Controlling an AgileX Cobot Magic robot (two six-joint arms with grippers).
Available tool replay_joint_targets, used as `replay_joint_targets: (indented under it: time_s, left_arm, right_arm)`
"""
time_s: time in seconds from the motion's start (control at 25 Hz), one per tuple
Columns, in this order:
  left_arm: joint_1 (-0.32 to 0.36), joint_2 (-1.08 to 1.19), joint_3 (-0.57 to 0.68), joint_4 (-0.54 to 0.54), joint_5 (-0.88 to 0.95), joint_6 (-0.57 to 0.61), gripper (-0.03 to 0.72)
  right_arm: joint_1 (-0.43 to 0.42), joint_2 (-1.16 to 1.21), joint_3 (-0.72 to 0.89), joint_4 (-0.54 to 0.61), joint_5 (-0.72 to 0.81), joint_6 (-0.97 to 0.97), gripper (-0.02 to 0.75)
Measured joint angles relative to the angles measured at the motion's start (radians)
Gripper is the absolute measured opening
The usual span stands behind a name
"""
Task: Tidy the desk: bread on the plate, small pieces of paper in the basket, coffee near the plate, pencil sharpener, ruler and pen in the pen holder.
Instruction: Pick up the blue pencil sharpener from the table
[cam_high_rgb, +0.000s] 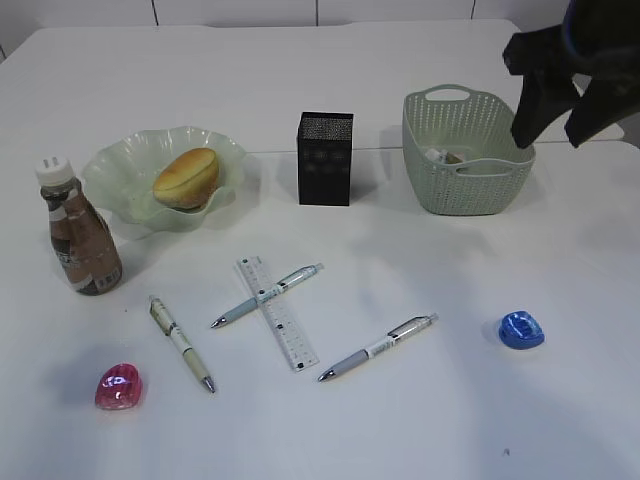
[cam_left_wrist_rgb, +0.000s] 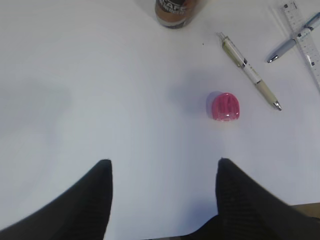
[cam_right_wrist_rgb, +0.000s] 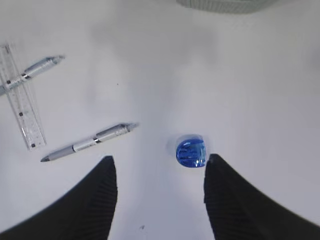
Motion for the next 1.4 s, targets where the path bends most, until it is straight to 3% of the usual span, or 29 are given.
replay_joint_targets:
  time_s: [0.48, 0.72, 1.08, 1.24, 1.4]
  left_arm:
    - [0.0, 0.0, 0.0, -0.035, 0.044, 0.0, 0.489]
    - [0.0, -0.002, 0.0, -0.035, 0.05, 0.0, 0.489]
    - [0.0, -0.002, 0.0, -0.037, 0.057, -0.001, 0.489]
    - [0.0, -0.002, 0.0, -0.037, 0.059, -0.001, 0.489]
    - [0.0, -0.002, 0.0, -0.037, 0.061, -0.001, 0.489]
  right_arm:
    - [0.0, -0.015, 0.188, -0.03, -0.008, 0.083, 0.449]
    - [0.0, -0.003, 0.193, -0.1, -0.014, 0.107, 0.466]
    - [0.0, 0.011, 0.193, -0.087, -0.014, 0.111, 0.468]
    - [0.0, 0.055, 0.193, -0.083, -0.018, 0.119, 0.577]
    - [0.0, 0.123, 0.193, -0.083, -0.024, 0.123, 0.617]
